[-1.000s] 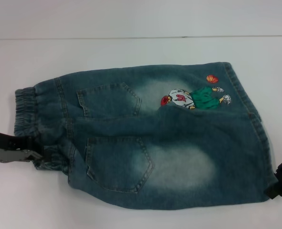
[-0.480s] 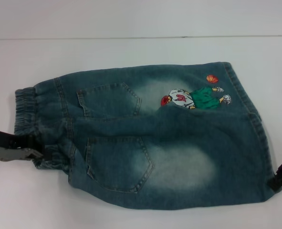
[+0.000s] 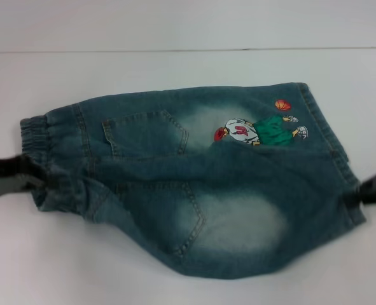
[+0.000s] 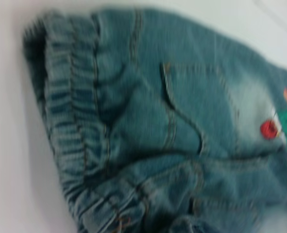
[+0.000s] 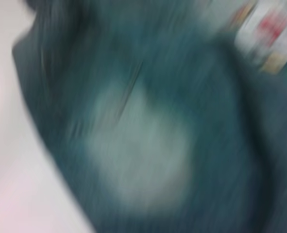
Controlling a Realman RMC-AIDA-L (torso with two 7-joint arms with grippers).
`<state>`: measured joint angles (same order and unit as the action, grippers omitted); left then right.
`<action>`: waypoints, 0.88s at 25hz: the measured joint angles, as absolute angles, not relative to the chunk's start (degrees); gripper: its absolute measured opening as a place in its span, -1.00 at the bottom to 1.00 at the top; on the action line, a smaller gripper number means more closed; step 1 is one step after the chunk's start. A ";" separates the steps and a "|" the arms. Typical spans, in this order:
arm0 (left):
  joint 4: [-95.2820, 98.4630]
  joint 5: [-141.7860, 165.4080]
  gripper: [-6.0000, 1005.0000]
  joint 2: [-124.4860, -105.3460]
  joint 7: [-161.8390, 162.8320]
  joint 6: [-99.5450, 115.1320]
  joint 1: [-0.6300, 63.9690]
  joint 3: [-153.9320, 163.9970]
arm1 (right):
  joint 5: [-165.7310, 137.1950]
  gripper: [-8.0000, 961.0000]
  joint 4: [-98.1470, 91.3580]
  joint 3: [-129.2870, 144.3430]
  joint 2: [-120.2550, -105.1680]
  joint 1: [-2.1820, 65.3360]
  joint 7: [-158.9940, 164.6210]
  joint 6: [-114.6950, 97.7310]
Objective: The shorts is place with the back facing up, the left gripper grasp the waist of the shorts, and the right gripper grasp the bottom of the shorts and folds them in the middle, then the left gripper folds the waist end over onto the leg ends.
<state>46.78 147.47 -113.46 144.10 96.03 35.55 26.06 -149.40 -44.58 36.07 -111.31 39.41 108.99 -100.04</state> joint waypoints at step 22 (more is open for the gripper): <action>41.11 136.09 -0.79 -114.92 142.76 75.98 33.22 18.02 | -117.71 -0.97 -33.79 30.18 -116.60 35.92 96.75 -59.72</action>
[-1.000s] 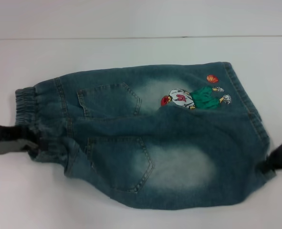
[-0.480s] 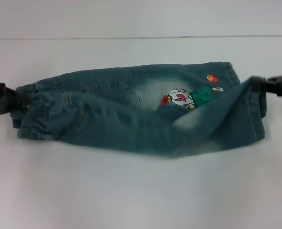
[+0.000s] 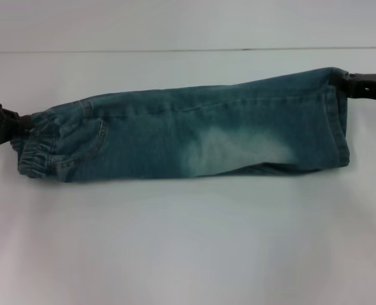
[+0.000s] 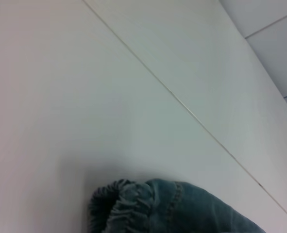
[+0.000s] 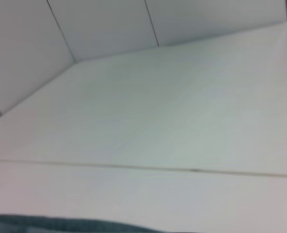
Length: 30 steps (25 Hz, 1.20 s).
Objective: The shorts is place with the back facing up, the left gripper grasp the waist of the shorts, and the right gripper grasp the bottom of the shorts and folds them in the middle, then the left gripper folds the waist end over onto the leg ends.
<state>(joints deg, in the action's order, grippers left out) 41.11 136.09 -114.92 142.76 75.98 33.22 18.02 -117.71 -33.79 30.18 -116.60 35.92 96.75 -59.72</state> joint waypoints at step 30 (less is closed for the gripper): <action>37.27 127.25 -0.76 -115.40 125.51 71.19 32.69 17.86 | -111.77 -0.62 -26.45 34.24 -119.27 41.99 86.31 -43.47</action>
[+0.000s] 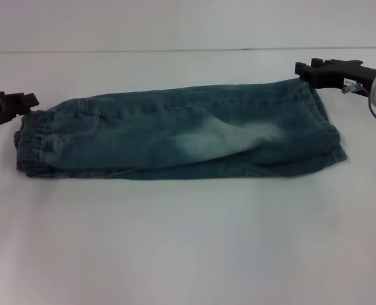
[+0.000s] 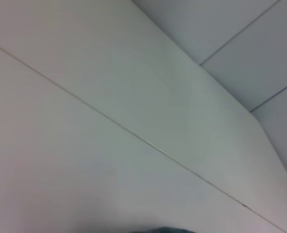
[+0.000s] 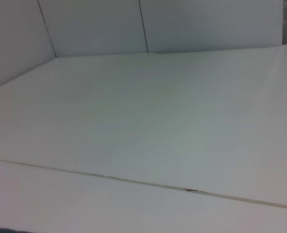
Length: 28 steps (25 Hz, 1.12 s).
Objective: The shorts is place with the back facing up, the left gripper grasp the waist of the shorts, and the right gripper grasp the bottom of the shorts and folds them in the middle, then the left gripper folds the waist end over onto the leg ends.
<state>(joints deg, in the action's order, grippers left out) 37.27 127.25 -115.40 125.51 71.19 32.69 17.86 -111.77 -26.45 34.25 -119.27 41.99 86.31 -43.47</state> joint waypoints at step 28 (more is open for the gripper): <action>44.84 128.16 0.86 -115.30 112.10 83.98 25.90 18.91 | -122.08 0.99 -40.85 36.88 -115.10 34.08 97.60 -108.02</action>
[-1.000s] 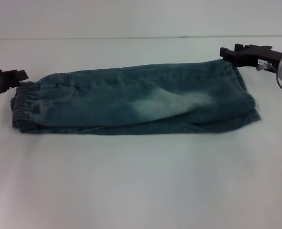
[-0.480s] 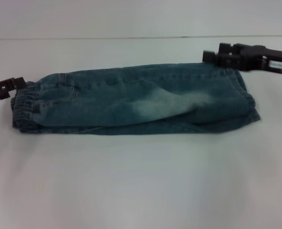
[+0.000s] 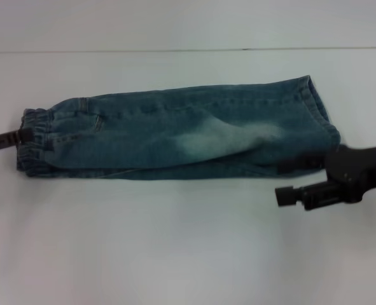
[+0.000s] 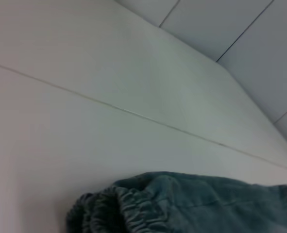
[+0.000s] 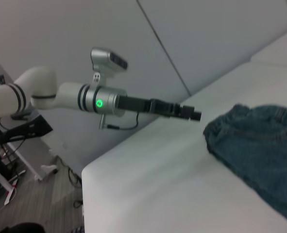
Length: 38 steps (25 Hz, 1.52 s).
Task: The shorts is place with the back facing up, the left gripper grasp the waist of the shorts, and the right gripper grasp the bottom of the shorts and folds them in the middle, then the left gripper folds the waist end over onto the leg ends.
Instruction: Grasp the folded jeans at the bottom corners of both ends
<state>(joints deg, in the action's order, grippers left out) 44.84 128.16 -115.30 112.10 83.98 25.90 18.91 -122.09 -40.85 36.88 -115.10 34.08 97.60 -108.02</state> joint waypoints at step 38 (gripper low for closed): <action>44.19 129.23 0.66 -118.46 105.27 67.36 25.63 29.52 | -122.33 0.99 -37.77 36.57 -116.62 34.22 96.46 -102.97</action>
<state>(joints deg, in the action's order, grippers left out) 44.19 129.23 -118.46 105.27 67.36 25.63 29.52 -122.33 -37.77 36.57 -116.62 34.22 96.46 -102.97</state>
